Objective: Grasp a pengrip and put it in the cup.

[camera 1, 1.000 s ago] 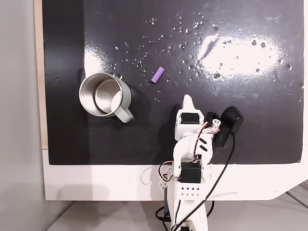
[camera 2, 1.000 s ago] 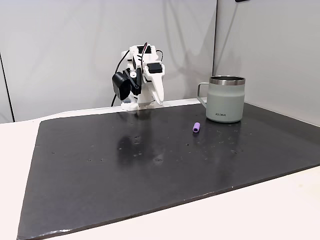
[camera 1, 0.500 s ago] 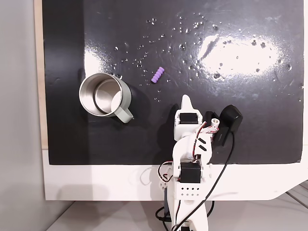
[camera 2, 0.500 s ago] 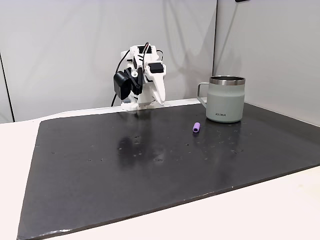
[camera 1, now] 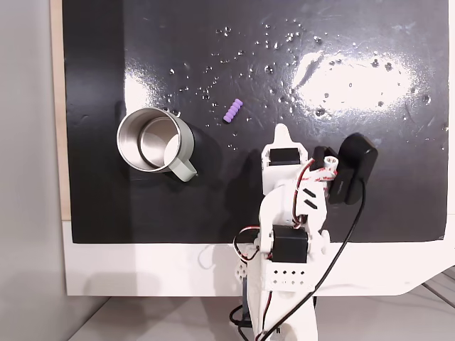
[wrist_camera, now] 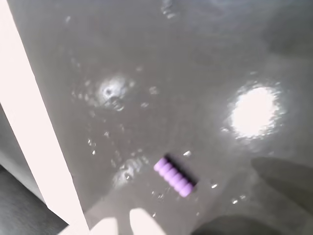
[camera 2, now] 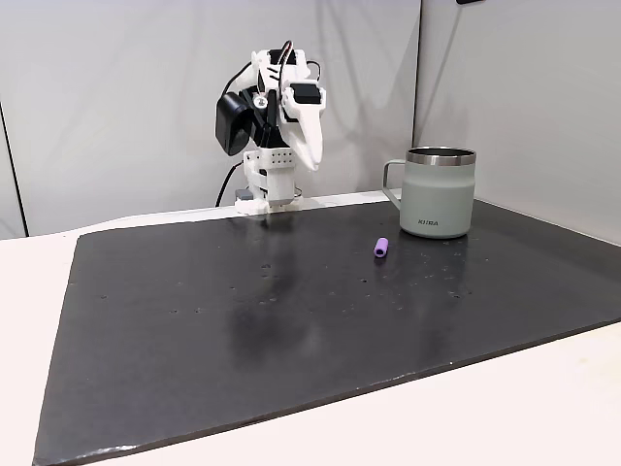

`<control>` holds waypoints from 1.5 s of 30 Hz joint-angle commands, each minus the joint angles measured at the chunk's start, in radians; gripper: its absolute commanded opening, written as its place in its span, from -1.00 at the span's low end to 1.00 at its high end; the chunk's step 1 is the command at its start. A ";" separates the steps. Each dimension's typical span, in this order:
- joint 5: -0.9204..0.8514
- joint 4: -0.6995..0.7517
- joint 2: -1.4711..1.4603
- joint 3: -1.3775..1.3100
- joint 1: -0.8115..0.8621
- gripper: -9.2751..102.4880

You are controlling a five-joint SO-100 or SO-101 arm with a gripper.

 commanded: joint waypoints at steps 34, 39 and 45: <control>-0.298 0.328 -1.138 -0.951 -0.229 -0.51; -0.327 0.342 -1.223 -0.968 -0.244 -0.49; -0.334 0.342 -1.310 -0.989 -0.247 -0.50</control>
